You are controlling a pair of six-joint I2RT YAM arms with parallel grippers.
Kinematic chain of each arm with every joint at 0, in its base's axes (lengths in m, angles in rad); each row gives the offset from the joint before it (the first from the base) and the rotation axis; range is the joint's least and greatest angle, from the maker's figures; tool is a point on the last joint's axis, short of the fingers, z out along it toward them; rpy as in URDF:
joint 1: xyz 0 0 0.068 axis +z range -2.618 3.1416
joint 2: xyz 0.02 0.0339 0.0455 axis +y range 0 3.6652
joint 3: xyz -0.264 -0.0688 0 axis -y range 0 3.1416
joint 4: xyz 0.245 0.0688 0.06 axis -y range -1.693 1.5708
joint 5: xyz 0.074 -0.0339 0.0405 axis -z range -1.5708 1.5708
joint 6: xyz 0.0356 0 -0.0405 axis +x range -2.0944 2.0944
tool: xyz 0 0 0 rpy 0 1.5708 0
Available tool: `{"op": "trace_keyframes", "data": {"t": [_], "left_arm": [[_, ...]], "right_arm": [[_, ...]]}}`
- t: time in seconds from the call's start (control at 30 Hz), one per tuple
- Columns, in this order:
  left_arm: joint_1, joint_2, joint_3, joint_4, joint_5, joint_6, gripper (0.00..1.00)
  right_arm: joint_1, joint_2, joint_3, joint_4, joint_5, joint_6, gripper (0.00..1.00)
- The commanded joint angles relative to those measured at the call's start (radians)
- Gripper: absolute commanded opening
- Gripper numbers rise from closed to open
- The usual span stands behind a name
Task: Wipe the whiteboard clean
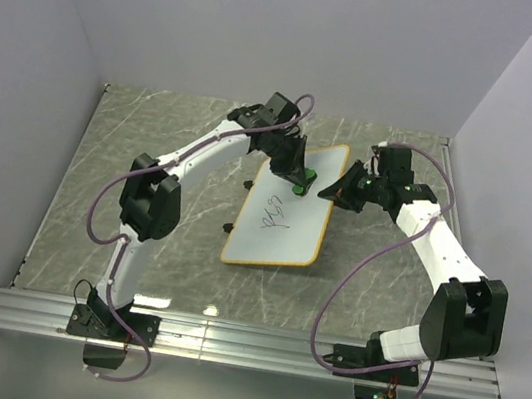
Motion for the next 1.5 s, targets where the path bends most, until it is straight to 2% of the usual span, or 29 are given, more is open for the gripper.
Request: {"op": "trace_keyframes", "data": {"t": [0.0, 0.13, 0.2, 0.27, 0.37, 0.5, 0.73, 0.87, 1.1, 1.33, 1.47], "left_arm": [[0.002, 0.019, -0.137, -0.014, -0.010, -0.035, 0.00], [0.075, -0.016, -0.363, 0.012, -0.082, -0.044, 0.00], [0.075, -0.048, -0.457, 0.054, -0.111, -0.027, 0.00], [0.075, -0.117, -0.618, 0.109, -0.101, -0.033, 0.00], [0.063, -0.194, -0.767, 0.206, -0.064, -0.079, 0.00], [-0.029, -0.280, -0.761, 0.253, -0.041, -0.104, 0.00], [-0.223, -0.251, -0.492, 0.178, -0.018, -0.151, 0.00], [-0.278, -0.252, -0.477, 0.152, -0.034, -0.177, 0.00], [-0.263, -0.370, -0.719, 0.241, -0.088, -0.256, 0.00], [-0.172, -0.479, -1.052, 0.403, -0.117, -0.328, 0.00], [-0.105, -0.478, -1.120, 0.442, -0.145, -0.340, 0.00]], "right_arm": [[0.052, 0.005, -0.021, -0.072, 0.000, -0.124, 0.00], [0.052, -0.018, -0.044, -0.073, 0.002, -0.127, 0.00], [0.052, -0.029, -0.054, -0.079, 0.008, -0.131, 0.00], [0.053, -0.042, -0.064, -0.084, 0.011, -0.141, 0.00], [0.053, -0.050, -0.087, -0.075, 0.008, -0.144, 0.00], [0.053, -0.058, -0.116, -0.056, -0.009, -0.130, 0.00], [0.055, -0.055, -0.097, -0.070, -0.011, -0.153, 0.00], [0.055, -0.062, -0.100, -0.072, -0.015, -0.159, 0.00], [0.053, -0.075, -0.119, -0.069, -0.023, -0.165, 0.00], [0.053, -0.081, -0.131, -0.066, -0.038, -0.161, 0.00], [0.055, -0.087, -0.124, -0.078, -0.040, -0.171, 0.00]]}}
